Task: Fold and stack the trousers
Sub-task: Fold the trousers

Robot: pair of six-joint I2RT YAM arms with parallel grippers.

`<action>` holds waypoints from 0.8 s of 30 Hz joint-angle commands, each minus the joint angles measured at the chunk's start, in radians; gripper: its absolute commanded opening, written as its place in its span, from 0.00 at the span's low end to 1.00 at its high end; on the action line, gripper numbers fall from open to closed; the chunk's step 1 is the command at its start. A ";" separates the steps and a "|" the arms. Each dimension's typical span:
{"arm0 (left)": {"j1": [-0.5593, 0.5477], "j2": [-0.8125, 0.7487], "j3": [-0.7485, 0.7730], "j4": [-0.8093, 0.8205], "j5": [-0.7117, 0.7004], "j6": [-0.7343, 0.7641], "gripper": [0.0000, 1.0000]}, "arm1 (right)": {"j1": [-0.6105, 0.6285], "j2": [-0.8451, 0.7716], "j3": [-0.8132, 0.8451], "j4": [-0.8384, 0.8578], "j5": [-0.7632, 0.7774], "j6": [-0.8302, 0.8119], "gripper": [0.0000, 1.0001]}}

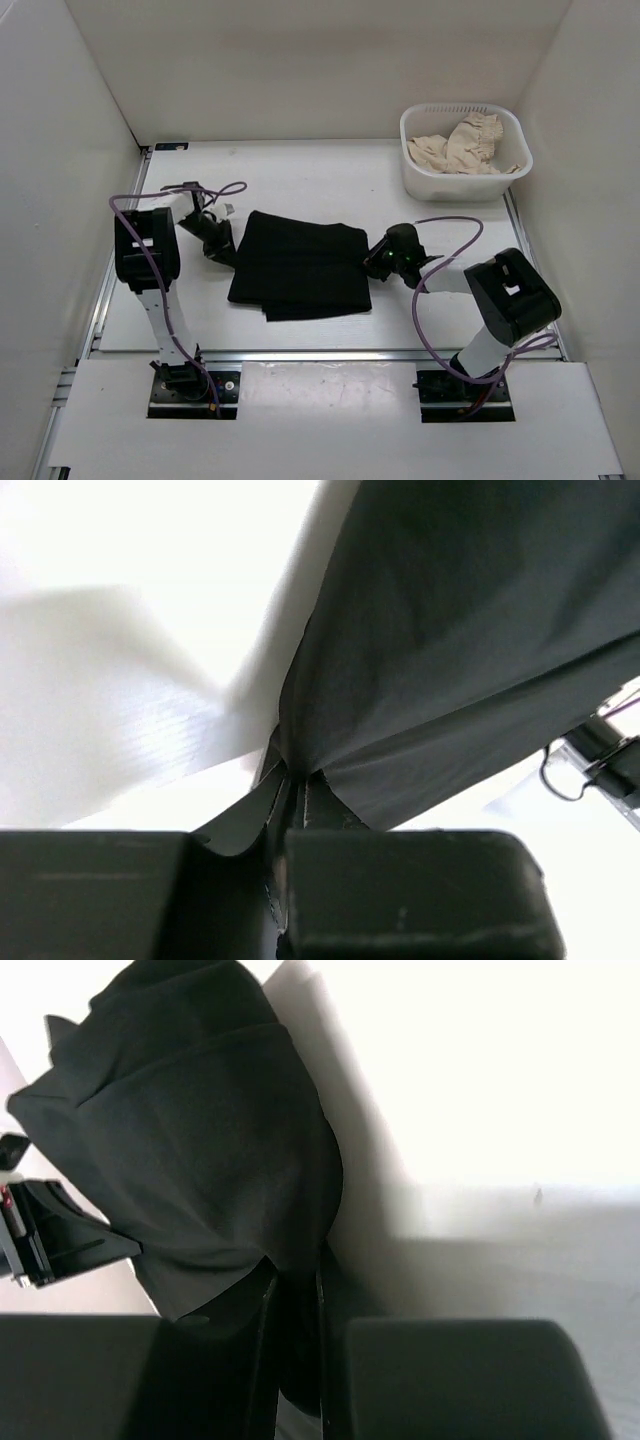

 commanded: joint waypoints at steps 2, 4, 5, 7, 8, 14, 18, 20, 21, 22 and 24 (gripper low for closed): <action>-0.017 0.030 0.122 0.011 0.042 0.009 0.19 | -0.073 0.014 0.070 -0.036 0.134 0.014 0.07; -0.017 0.041 0.135 0.002 0.051 0.009 0.20 | -0.096 0.052 0.131 -0.070 0.111 -0.032 0.08; -0.017 0.041 0.145 0.002 0.051 0.009 0.20 | -0.120 0.068 0.155 -0.115 0.090 -0.055 0.10; -0.017 0.041 0.133 0.002 0.051 0.009 0.20 | -0.139 0.121 0.235 -0.171 0.027 -0.125 0.15; -0.017 0.041 0.124 0.002 0.051 0.009 0.20 | -0.150 0.149 0.258 -0.218 0.007 -0.155 0.17; -0.005 -0.001 0.064 -0.007 0.042 0.009 0.42 | -0.159 0.108 0.321 -0.348 -0.033 -0.262 0.77; 0.045 -0.076 0.076 -0.026 0.010 0.009 0.61 | -0.159 -0.012 0.413 -0.597 0.128 -0.342 0.99; 0.083 -0.164 0.076 -0.026 -0.019 0.009 0.70 | -0.159 -0.078 0.470 -0.723 0.214 -0.428 0.99; 0.097 -0.198 0.076 -0.026 -0.041 0.009 0.85 | -0.159 -0.098 0.500 -0.842 0.229 -0.464 0.99; 0.109 -0.233 0.076 -0.026 -0.068 0.009 1.00 | -0.159 -0.133 0.566 -0.910 0.245 -0.533 0.99; 0.147 -0.347 0.063 -0.006 -0.201 0.009 1.00 | -0.168 -0.164 0.628 -1.096 0.274 -0.601 0.99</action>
